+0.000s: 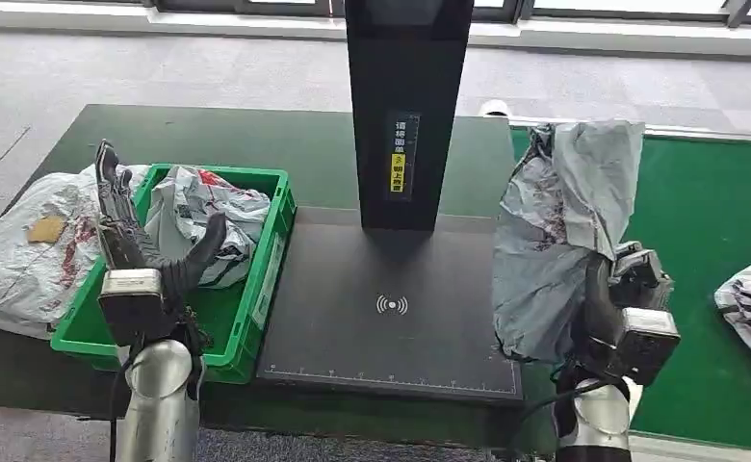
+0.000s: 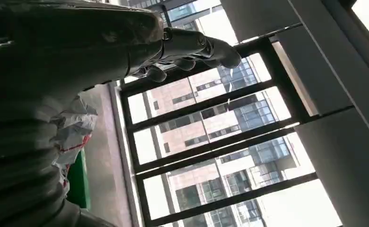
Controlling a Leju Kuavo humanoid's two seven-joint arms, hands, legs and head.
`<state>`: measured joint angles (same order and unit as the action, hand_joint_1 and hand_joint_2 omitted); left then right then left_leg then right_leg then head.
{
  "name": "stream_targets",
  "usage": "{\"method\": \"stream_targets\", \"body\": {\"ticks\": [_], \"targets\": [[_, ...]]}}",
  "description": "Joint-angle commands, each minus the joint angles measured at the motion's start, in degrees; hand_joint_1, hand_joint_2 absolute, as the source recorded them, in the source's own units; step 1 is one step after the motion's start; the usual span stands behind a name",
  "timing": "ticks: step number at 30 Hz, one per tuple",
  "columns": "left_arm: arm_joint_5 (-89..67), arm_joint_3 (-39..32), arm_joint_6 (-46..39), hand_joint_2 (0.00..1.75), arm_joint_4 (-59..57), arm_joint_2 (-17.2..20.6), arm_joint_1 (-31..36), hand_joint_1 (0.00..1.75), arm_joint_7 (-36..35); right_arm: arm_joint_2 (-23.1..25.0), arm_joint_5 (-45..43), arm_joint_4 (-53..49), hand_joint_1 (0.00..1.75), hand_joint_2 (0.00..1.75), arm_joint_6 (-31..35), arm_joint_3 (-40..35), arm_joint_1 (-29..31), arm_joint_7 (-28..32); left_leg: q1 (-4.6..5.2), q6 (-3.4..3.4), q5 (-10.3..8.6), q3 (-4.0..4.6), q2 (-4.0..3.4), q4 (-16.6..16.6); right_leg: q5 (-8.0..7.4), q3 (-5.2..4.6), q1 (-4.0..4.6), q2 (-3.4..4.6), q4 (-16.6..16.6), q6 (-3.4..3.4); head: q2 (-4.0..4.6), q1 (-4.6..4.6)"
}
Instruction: Moved the parcel from conveyor to table for the left to box.
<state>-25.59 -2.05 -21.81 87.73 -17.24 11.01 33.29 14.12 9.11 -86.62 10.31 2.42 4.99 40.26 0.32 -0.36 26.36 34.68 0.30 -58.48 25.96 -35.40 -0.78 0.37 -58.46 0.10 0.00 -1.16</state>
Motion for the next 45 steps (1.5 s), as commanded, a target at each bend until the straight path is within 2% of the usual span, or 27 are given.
{"method": "stream_targets", "body": {"ticks": [1,4,7,10,11,16,20,21,22,24,32,33,37,40,45], "targets": [[1.9,0.4,0.1,1.75,-6.2,0.5,1.8,0.0,0.9,2.0,1.3,16.7,1.75,1.75,-15.2,-10.0,8.2,-0.3,-0.06,-0.06,0.01,-0.25,-0.29,0.1,-0.09,0.19,0.07,0.25,0.2,-0.03,0.0,0.0],[2.0,0.8,-0.4,1.75,-6.1,0.4,1.9,0.0,0.9,2.9,1.2,21.8,1.75,1.75,-14.0,-12.8,9.6,-0.3,-0.08,-0.07,0.02,-0.24,-0.36,0.1,-0.1,0.16,0.09,0.33,0.1,-0.04,0.0,-0.02],[1.9,1.3,-0.9,1.75,-6.3,0.2,1.7,0.0,1.0,3.7,0.4,34.5,1.75,1.75,-14.8,-12.9,13.8,-0.3,-0.12,-0.11,-0.04,-0.35,-0.3,0.2,-0.12,0.29,0.12,0.26,0.2,-0.05,0.0,0.0],[1.9,1.4,-1.0,1.75,-6.3,0.2,1.6,0.0,1.0,3.5,0.2,34.7,1.75,1.75,-14.9,-12.9,14.1,-0.3,-0.12,-0.11,-0.06,-0.3,-0.18,0.1,-0.06,0.28,0.13,0.17,0.2,-0.03,0.0,0.0],[2.0,1.5,-1.1,1.75,-6.6,0.2,1.5,0.0,0.9,3.7,-0.9,39.6,1.75,1.75,-15.3,-11.9,15.8,-0.3,-0.13,-0.12,-0.06,-0.39,-0.23,0.2,-0.07,0.36,0.14,0.19,0.2,-0.04,0.0,0.0],[2.0,1.5,-1.1,1.75,-6.6,0.2,1.5,0.0,0.9,3.7,-0.9,39.6,1.75,1.75,-15.3,-11.9,15.8,-0.3,-0.11,-0.11,-0.06,-0.32,-0.06,0.1,-0.03,0.35,0.12,0.05,0.2,-0.03,0.0,-0.02],[2.1,2.3,-1.4,1.75,-9.0,0.5,2.9,0.0,0.9,3.6,-0.8,43.9,1.75,1.75,-14.3,-9.8,16.7,-0.4,-0.08,-0.1,-0.08,-0.23,0.02,0.1,-0.02,0.27,0.09,-0.01,0.1,-0.03,0.0,0.0],[2.2,2.6,-1.5,1.75,-9.8,0.6,3.4,0.0,0.8,3.5,-0.9,46.0,1.34,1.75,-13.8,-9.0,17.3,-0.7,-0.07,-0.1,-0.1,-0.17,0.05,0.1,-0.02,0.21,0.07,-0.04,0.1,-0.03,0.0,-0.02],[2.5,2.8,-1.9,1.75,-10.0,0.7,3.6,0.0,0.6,3.3,0.8,49.1,0.0,1.75,-11.3,-8.7,18.5,-3.7,-0.1,-0.12,-0.11,-0.25,0.11,0.1,-0.03,0.32,0.11,-0.1,0.2,-0.03,0.0,0.0],[2.7,3.2,-2.5,1.75,-10.0,0.9,3.6,0.0,0.4,3.3,0.9,52.8,0.0,1.75,-9.6,-7.3,19.7,-6.3,-0.09,-0.11,-0.12,-0.23,0.11,0.1,-0.03,0.29,0.1,-0.1,0.2,-0.03,0.0,-0.02],[2.8,3.7,-2.6,1.75,-10.0,0.9,3.5,0.0,0.4,3.1,0.7,54.0,0.0,1.75,-9.7,-6.8,19.9,-6.2,-0.06,-0.1,-0.1,-0.21,0.07,0.1,-0.01,0.22,0.06,-0.09,0.1,-0.02,0.0,0.0],[2.8,4.0,-2.6,1.75,-10.1,0.9,3.6,0.0,0.3,2.9,1.6,54.7,0.0,0.0,-8.3,-6.7,19.9,-7.2,-0.11,-0.11,-0.08,-0.29,0.07,0.1,-0.01,0.34,0.12,-0.1,0.2,-0.03,0.0,-0.02],[2.8,4.7,-2.7,1.75,-11.6,0.7,4.4,0.0,-0.1,2.3,4.0,56.0,0.0,0.0,-5.7,-6.9,19.4,-8.6,-0.12,-0.12,-0.11,-0.38,0.17,0.2,0.0,0.46,0.13,-0.21,0.3,-0.03,0.0,0.0],[2.6,4.6,-3.3,1.75,-11.3,0.6,4.2,0.0,-0.6,2.0,8.6,54.7,0.0,0.0,0.9,-7.6,18.7,-9.5,-0.06,-0.1,-0.11,-0.17,0.15,0.1,0.0,0.2,0.07,-0.15,0.1,-0.02,0.0,0.0],[1.8,4.2,-3.7,1.75,-9.6,0.4,3.3,0.0,-1.2,1.8,14.0,51.6,0.0,0.0,5.7,-8.1,17.5,-11.0,-0.11,-0.13,-0.1,-0.37,0.09,0.2,-0.02,0.42,0.12,-0.14,0.3,-0.03,0.0,0.0]]}}
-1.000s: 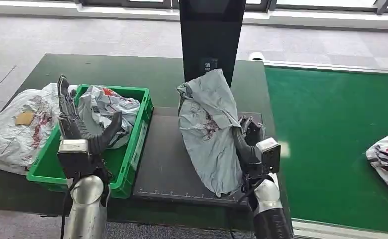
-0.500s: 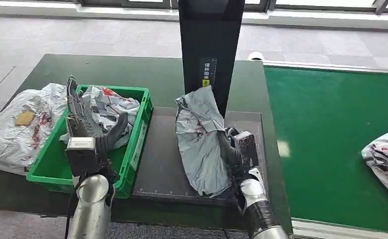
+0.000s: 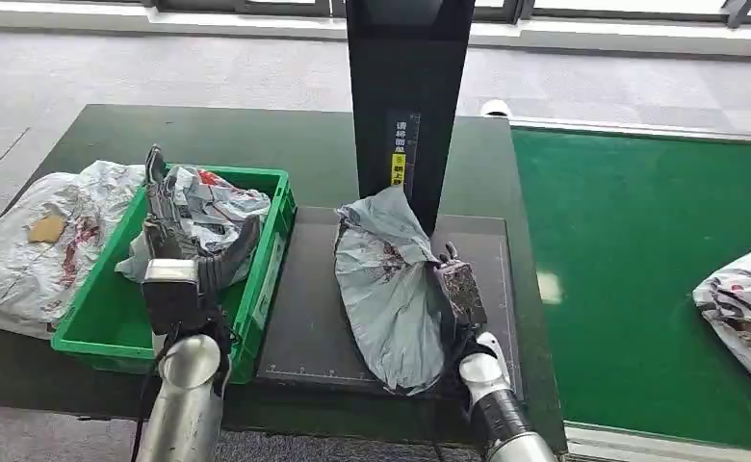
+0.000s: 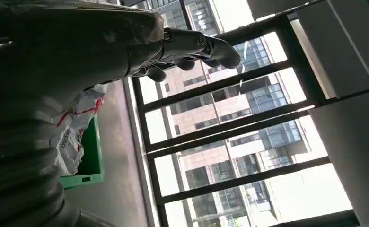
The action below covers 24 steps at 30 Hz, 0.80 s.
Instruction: Moved the parcel from conveyor to table for the left to box.
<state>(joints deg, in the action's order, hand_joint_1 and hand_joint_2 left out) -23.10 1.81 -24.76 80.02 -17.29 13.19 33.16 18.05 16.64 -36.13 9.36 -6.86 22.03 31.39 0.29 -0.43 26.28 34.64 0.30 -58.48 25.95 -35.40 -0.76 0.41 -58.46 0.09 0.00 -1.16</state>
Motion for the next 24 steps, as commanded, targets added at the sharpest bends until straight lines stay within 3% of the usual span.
{"method": "stream_targets", "body": {"ticks": [1,7,14,24], "targets": [[-0.7,0.3,-0.7,1.75,-1.9,0.5,1.1,0.0,-1.1,-2.1,6.5,1.1,0.0,0.0,6.7,1.2,0.4,-2.2,-0.03,-0.04,-0.02,-0.15,0.13,0.1,0.02,0.21,0.04,-0.17,0.1,-0.01,0.0,0.0],[-1.1,0.0,-0.9,1.75,-1.1,0.4,0.6,0.0,-1.3,-1.9,9.1,-2.3,0.0,0.0,10.4,1.9,-1.1,-2.2,-0.01,-0.02,-0.02,-0.11,0.1,0.1,0.01,0.16,0.02,-0.13,0.1,0.0,0.0,0.0],[-3.2,0.0,-1.3,1.75,1.3,0.2,-0.9,0.0,-2.0,-0.2,11.8,-33.8,0.0,0.0,22.4,8.9,-13.9,2.3,-0.05,-0.05,0.05,-0.22,0.25,0.1,0.12,0.35,0.06,-0.3,0.1,-0.02,0.0,0.0],[-5.0,1.7,-0.1,1.75,-1.4,-0.2,1.3,0.0,-2.5,0.1,8.6,-46.7,0.0,0.0,26.2,12.1,-19.7,4.7,-0.02,-0.01,0.03,-0.15,0.42,0.1,0.13,0.32,0.03,-0.48,0.1,0.01,0.0,0.0]]}}
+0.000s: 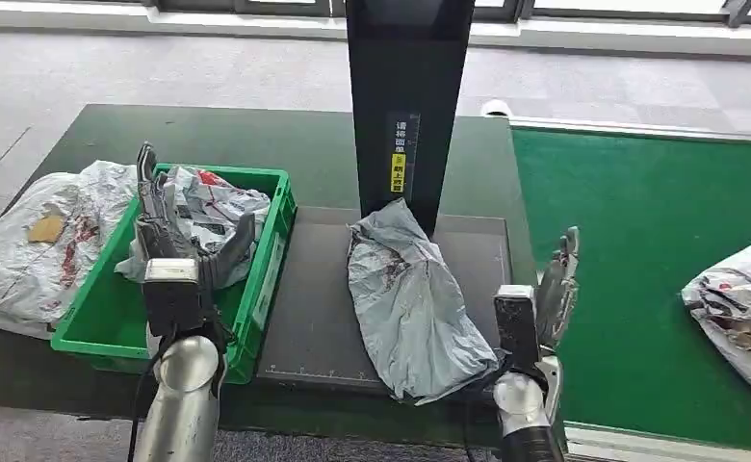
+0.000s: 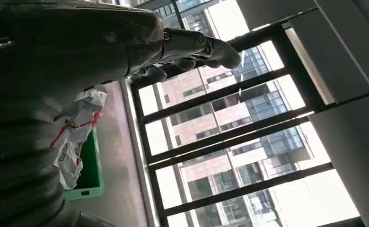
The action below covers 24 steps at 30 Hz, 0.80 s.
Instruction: Moved the parcel from conveyor to table for the left to box.
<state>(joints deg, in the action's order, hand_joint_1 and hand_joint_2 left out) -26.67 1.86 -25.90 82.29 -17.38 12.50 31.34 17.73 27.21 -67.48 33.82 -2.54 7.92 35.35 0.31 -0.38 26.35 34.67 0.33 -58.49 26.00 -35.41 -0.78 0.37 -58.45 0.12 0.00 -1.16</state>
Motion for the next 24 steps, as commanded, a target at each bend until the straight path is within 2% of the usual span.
{"method": "stream_targets", "body": {"ticks": [1,11,13,14,17,18,21,22,23,24], "targets": [[-1.6,1.8,1.1,1.75,-3.9,-0.2,2.2,0.0,-0.8,0.5,-2.2,-15.8,0.0,0.0,1.8,8.1,-5.9,0.9,-0.04,-0.04,-0.03,-0.12,0.27,0.0,0.06,0.21,0.04,-0.32,0.1,-0.01,0.0,-0.02],[-1.6,1.9,1.2,1.75,-4.0,-0.2,2.4,0.0,-0.9,0.6,-2.4,-16.1,0.0,0.0,2.1,8.3,-6.1,1.3,0.0,-0.03,-0.03,-0.13,0.12,0.0,0.02,0.15,0.01,-0.18,0.1,-0.02,0.0,0.0],[-2.2,2.1,1.5,1.75,-4.4,-0.2,2.6,0.0,-1.1,1.1,-3.7,-17.0,0.0,0.0,3.1,8.7,-6.6,3.6,0.0,-0.03,-0.02,-0.13,0.07,0.0,0.02,0.14,0.01,-0.13,0.1,-0.01,0.0,0.0],[-2.5,2.4,1.6,1.75,-4.7,-0.3,2.8,0.0,-1.0,1.2,-3.9,-18.8,0.0,0.0,5.0,8.6,-7.2,4.7,-0.08,-0.08,0.0,-0.39,0.12,0.2,0.03,0.46,0.1,-0.22,0.2,-0.04,0.0,0.0],[-5.9,5.5,3.2,1.75,-6.7,-0.3,4.4,0.0,-0.5,2.3,-2.5,-30.5,0.0,0.0,6.2,8.9,-10.4,4.7,-0.02,-0.05,-0.01,-0.15,0.28,0.0,0.09,0.24,0.03,-0.37,0.1,-0.02,0.0,0.0],[-8.2,8.1,5.6,1.75,-9.5,-0.6,6.4,0.0,-0.9,2.3,-2.3,-37.3,0.0,0.0,6.2,10.3,-11.4,4.7,-0.02,-0.05,-0.02,-0.16,0.35,0.0,0.11,0.26,0.03,-0.43,0.0,-0.02,0.0,0.0],[-9.2,12.2,10.7,1.75,-20.0,-1.5,12.3,0.0,-1.0,2.3,-2.1,-44.8,0.0,0.0,6.2,11.5,-11.8,4.7,0.09,-0.01,-0.07,0.06,0.46,-0.1,0.11,0.03,-0.08,-0.5,-0.1,0.01,0.0,-0.02],[-10.7,13.8,11.4,1.75,-26.6,-2.2,15.4,0.0,-1.2,2.3,-2.1,-46.1,0.0,0.0,6.2,11.2,-11.8,4.7,0.05,-0.02,-0.07,0.0,0.74,-0.1,0.17,0.2,-0.03,-0.8,-0.1,0.02,0.0,-0.02],[-11.8,14.5,10.9,1.75,-30.2,-2.6,16.8,0.0,-0.9,2.3,-1.8,-46.3,0.0,1.75,6.2,11.2,-11.6,4.7,0.09,0.0,-0.1,0.07,0.6,-0.1,0.11,0.07,-0.07,-0.63,-0.1,0.02,0.0,0.0],[-12.0,16.8,11.3,1.75,-35.4,-2.6,18.9,0.0,-1.4,2.3,-1.5,-46.1,0.0,1.75,6.2,10.8,-11.3,4.7,0.05,0.01,-0.12,-0.01,0.81,-0.1,0.13,0.25,-0.04,-0.86,0.0,0.03,0.0,0.0]]}}
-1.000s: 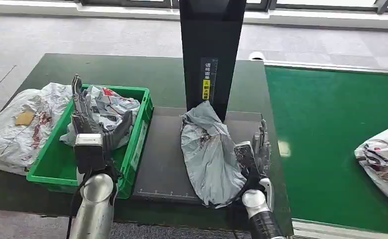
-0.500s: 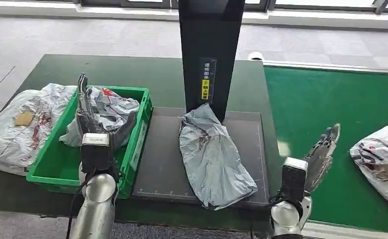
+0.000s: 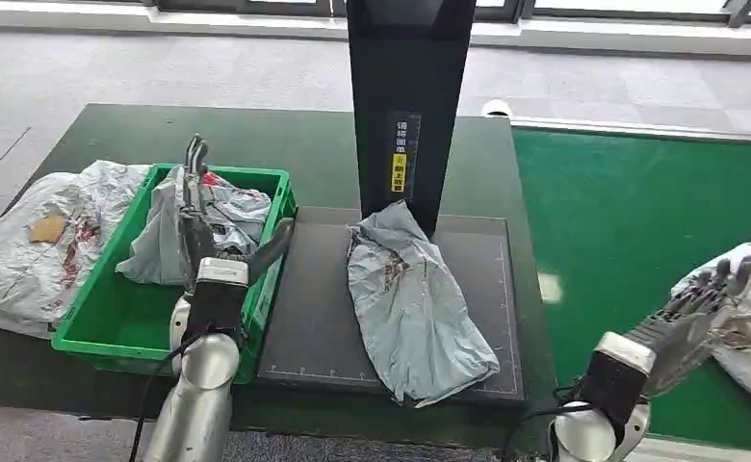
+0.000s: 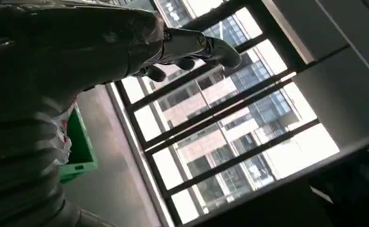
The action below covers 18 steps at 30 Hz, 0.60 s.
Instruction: Moved the parcel from conveyor to table for the left to box.
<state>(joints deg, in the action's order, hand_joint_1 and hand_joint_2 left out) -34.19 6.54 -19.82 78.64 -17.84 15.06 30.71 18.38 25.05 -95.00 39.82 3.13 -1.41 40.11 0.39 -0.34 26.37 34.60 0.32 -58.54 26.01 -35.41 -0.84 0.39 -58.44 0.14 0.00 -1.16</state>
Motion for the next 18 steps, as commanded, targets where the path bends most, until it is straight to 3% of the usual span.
{"method": "stream_targets", "body": {"ticks": [1,7,11,18], "targets": [[-3.5,15.5,3.2,1.75,-37.3,-2.2,18.5,0.0,-1.8,1.6,1.0,-18.1,0.0,1.75,0.2,5.1,-1.5,-0.1,0.05,0.02,-0.12,0.05,0.65,0.0,0.09,0.19,-0.04,-0.7,0.0,0.02,0.0,-0.02],[-3.8,24.2,5.0,1.75,-46.1,-2.2,21.0,0.0,-6.9,1.6,1.4,-16.8,0.0,1.75,0.2,4.8,-0.3,-0.1,0.03,0.03,-0.09,-0.01,0.5,0.0,0.04,0.28,-0.03,-0.56,0.1,0.04,0.0,0.0],[2.9,34.7,1.4,1.75,-49.4,-2.2,20.5,0.0,-9.5,1.6,1.5,-14.5,0.0,1.75,0.2,3.9,0.4,-0.1,0.01,0.03,-0.03,-0.16,0.28,0.0,-0.04,0.37,-0.02,-0.35,0.1,0.1,0.0,0.0],[3.6,35.1,1.7,1.75,-50.4,-2.2,21.4,0.0,-9.2,1.6,1.3,-13.5,0.0,1.75,0.2,4.5,1.1,-0.1,0.01,0.03,0.04,-0.1,-0.04,0.0,-0.07,0.22,-0.02,-0.02,0.1,0.09,0.0,0.0]]}}
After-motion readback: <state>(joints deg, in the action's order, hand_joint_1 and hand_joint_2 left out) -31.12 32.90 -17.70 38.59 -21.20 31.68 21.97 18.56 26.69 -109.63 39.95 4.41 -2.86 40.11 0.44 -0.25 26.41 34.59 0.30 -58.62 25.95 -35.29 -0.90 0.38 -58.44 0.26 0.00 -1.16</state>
